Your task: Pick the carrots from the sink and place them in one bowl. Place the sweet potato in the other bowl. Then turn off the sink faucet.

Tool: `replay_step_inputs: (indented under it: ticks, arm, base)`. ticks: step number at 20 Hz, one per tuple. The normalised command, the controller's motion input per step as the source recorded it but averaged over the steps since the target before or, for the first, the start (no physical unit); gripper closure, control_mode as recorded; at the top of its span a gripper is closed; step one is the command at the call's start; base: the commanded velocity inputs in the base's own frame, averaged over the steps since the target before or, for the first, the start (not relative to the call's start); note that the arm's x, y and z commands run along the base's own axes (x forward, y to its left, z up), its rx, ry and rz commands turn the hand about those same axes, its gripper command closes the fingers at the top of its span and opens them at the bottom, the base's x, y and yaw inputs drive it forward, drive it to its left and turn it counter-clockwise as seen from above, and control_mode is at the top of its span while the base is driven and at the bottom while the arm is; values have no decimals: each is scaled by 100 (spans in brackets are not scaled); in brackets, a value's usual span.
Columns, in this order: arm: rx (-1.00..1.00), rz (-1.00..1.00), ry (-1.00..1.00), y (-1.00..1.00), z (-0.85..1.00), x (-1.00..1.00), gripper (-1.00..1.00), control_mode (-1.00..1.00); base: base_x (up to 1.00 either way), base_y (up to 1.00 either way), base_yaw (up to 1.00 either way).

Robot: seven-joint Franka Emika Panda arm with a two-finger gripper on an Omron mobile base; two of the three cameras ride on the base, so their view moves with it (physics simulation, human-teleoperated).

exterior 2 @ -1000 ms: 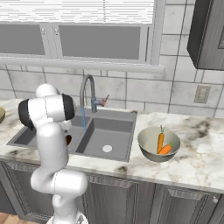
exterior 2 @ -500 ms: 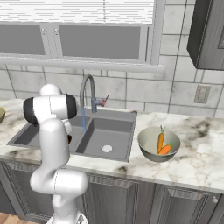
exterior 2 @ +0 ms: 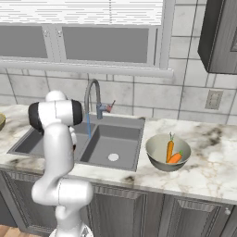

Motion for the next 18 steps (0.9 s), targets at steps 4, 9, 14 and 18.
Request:
replay_step_inputs:
  ticks: [4,9,14,18]
  arm:
    - [0,0,0,-17,-20,1,-100,-100]
    - [0,0,0,0,-29,13,-100,-100]
    - [0,0,0,0,-36,17,-100,-100]
    - [-1,0,-1,0,-47,24,-100,-100]
  base:
    - [0,0,0]
    - [0,0,0]
    - [0,0,0]
    - [0,0,0]
